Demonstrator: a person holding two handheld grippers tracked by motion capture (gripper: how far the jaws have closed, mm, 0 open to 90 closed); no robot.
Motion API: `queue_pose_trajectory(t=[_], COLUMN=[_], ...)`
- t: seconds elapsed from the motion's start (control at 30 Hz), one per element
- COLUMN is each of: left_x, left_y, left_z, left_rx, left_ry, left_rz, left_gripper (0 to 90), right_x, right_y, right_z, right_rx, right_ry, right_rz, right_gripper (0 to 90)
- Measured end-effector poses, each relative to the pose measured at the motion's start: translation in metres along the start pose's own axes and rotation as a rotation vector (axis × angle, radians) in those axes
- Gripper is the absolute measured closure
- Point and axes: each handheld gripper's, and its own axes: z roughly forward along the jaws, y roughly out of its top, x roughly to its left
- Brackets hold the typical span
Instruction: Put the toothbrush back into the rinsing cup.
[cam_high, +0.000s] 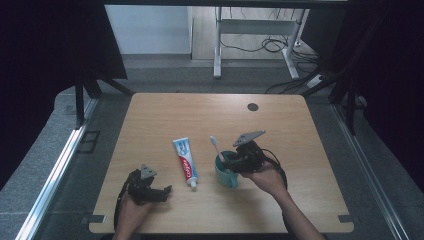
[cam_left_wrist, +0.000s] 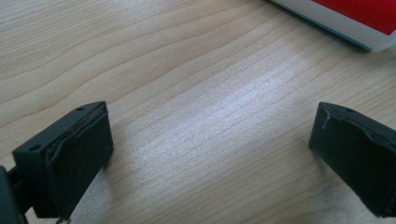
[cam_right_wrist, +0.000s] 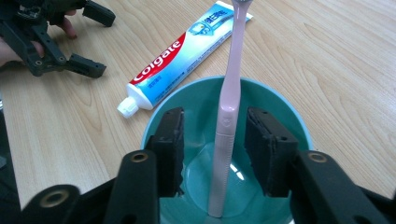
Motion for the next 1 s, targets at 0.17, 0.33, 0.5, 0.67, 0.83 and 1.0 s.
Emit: queue_pose_trajectory(t=[0.17,0.33,0.5,0.67,0.83,1.0], left_x=[0.0,0.0,0.0,0.0,0.0,0.0], left_y=[0.0,0.0,0.0,0.0,0.0,0.0], left_z=[0.0,0.0,0.0,0.0,0.0,0.0], left_rx=[0.0,0.0,0.001,0.001,0.001,0.001], left_ry=[0.0,0.0,0.0,0.0,0.0,-0.001], left_rz=[0.0,0.0,0.0,0.0,0.0,0.0], left_gripper=[0.0,0.0,0.0,0.0,0.0,0.0], right_x=[0.0,-0.001,0.0,0.001,0.001,0.001], right_y=[0.001,0.001,0.001,0.003,0.003,0.0], right_z=[-0.004,-0.008,-0.012,-0.019,-0.025,-0.032], right_rx=[0.005,0.008,0.007,-0.014,-0.029,-0.037], right_ry=[0.002,-0.001,-0.013,-0.025,-0.04,-0.057], right_rz=[-0.005,-0.008,-0.008,-0.004,0.002,0.005], right_gripper=[50.4,44.0,38.7,31.0,25.1,18.7])
